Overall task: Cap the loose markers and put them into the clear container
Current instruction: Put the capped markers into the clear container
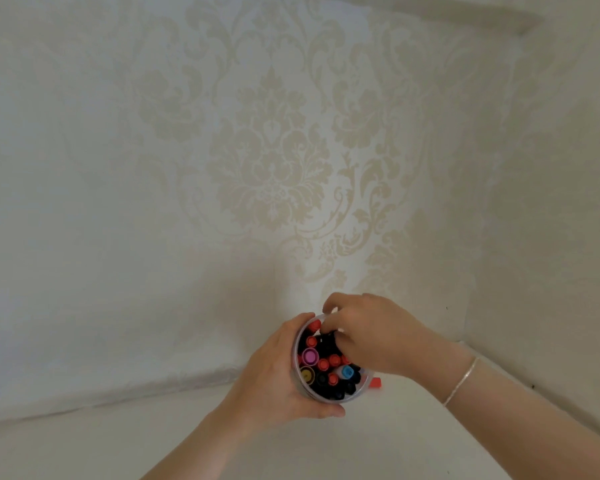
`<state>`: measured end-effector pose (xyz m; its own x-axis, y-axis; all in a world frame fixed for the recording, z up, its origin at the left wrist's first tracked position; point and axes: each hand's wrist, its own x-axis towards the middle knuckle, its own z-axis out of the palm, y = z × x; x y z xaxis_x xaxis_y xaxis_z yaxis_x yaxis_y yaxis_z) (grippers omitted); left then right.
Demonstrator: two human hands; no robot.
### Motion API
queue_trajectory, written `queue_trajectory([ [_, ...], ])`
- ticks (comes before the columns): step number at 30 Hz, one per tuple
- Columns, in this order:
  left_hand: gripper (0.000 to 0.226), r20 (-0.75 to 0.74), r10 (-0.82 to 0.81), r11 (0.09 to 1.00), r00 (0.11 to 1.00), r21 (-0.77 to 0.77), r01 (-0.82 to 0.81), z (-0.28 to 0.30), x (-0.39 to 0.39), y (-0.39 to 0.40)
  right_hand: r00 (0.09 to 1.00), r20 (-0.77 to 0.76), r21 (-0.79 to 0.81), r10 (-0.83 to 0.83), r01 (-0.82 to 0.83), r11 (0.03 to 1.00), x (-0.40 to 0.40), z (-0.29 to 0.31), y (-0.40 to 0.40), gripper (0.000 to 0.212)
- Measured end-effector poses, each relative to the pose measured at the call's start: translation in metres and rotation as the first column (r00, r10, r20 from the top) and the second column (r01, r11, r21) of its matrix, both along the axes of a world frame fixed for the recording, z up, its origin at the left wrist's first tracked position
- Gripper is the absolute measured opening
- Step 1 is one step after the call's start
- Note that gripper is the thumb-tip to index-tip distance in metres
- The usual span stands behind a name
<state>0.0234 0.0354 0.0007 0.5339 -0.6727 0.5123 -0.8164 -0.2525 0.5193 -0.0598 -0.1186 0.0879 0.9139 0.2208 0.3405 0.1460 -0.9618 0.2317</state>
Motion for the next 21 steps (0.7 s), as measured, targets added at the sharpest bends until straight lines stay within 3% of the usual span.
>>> queue_trajectory([
  [3, 0.115, -0.027, 0.009, 0.999, 1.0, -0.05, -0.01, -0.004, 0.004, 0.003, 0.986, 0.139, 0.406, 0.094, -0.144, 0.902, -0.001, 0.008, -0.015, 0.022],
  [5, 0.115, -0.027, 0.008, 0.999, 1.0, -0.054, -0.01, -0.006, 0.005, 0.002, 0.974, 0.196, 0.676, 0.117, -0.22, 0.704, -0.001, 0.004, -0.021, 0.018],
  [10, 0.108, 0.004, 0.014, 1.0, 1.0, -0.028, -0.014, -0.002, 0.005, -0.002, 0.979, 0.203, 0.953, 0.02, -0.202, 0.225, 0.011, -0.012, -0.039, 0.02],
  [11, 0.107, 0.006, 0.013, 1.0, 1.0, -0.026, -0.013, -0.002, 0.005, -0.002, 0.987, 0.16, 0.971, -0.028, -0.153, 0.185, 0.017, -0.019, -0.048, 0.019],
  [12, 0.107, 0.002, 0.014, 1.0, 1.0, -0.028, -0.014, -0.003, 0.005, -0.002, 0.994, 0.067, 0.972, -0.081, -0.047, 0.232, 0.023, -0.029, -0.057, 0.02],
  [13, 0.108, -0.004, 0.015, 0.999, 1.0, -0.032, -0.015, -0.003, 0.006, -0.002, 0.989, -0.079, 0.929, -0.125, 0.119, 0.35, 0.029, -0.044, -0.069, 0.026],
  [15, 0.109, -0.011, 0.016, 0.999, 1.0, -0.043, -0.016, -0.005, 0.008, -0.001, 0.914, -0.353, 0.662, -0.198, 0.394, 0.637, 0.037, -0.078, -0.083, 0.051],
  [16, 0.109, -0.012, 0.017, 0.999, 1.0, -0.045, -0.018, -0.005, 0.008, -0.001, 0.894, -0.401, 0.535, -0.201, 0.407, 0.741, 0.039, -0.093, -0.086, 0.061],
  [18, 0.109, -0.005, 0.023, 0.999, 1.0, -0.048, -0.023, -0.005, 0.009, -0.001, 0.88, -0.442, 0.412, -0.175, 0.372, 0.832, 0.043, -0.117, -0.084, 0.066],
  [21, 0.109, -0.008, 0.028, 0.998, 1.0, -0.047, -0.028, -0.006, 0.008, -0.003, 0.881, -0.436, 0.351, -0.184, 0.355, 0.866, 0.049, -0.135, -0.081, 0.058],
])
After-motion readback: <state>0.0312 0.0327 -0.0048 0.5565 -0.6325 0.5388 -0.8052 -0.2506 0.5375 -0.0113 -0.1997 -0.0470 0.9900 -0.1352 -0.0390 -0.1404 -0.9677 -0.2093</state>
